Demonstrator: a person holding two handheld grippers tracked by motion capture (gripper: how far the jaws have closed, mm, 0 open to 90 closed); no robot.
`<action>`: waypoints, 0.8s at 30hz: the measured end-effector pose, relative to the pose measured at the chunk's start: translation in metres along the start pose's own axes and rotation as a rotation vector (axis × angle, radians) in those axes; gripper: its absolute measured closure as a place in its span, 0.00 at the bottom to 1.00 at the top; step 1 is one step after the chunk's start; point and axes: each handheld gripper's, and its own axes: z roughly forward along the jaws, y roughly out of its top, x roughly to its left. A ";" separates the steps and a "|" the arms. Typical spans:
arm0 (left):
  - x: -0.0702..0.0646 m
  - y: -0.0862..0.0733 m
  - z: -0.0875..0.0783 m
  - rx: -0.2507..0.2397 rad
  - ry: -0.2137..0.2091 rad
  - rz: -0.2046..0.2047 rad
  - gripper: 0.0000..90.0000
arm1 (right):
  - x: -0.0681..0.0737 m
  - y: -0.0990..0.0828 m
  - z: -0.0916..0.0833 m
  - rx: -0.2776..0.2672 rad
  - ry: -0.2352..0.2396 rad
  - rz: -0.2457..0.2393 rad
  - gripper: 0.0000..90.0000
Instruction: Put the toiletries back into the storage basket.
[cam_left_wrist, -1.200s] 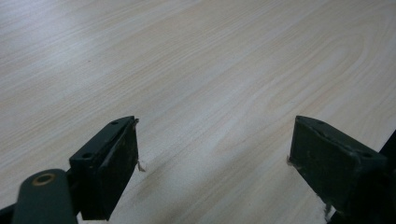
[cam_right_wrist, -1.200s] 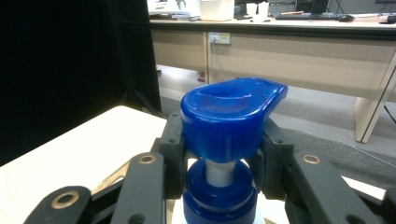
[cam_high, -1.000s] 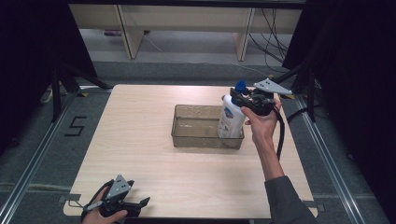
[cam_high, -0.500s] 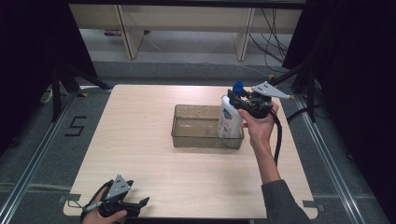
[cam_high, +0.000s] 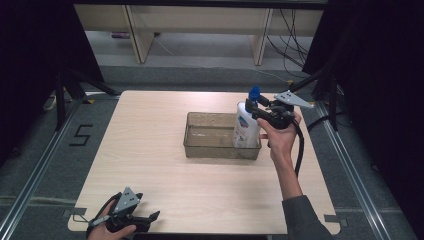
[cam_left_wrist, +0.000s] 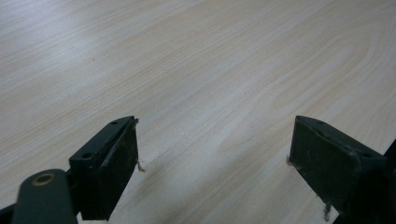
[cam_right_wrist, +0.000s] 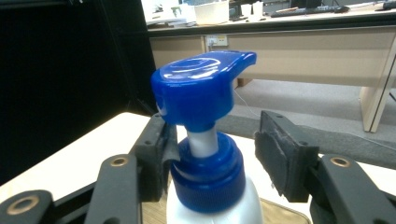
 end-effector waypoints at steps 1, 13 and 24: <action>0.000 0.000 0.000 0.006 -0.003 0.002 0.17 | 0.001 0.001 -0.001 0.002 0.007 0.012 0.49; 0.000 0.000 0.000 -0.002 0.006 -0.004 0.17 | 0.008 -0.001 -0.015 -0.005 0.006 0.038 0.33; 0.002 0.000 -0.001 0.004 0.008 0.005 0.17 | 0.007 -0.011 -0.025 -0.049 0.040 0.076 0.32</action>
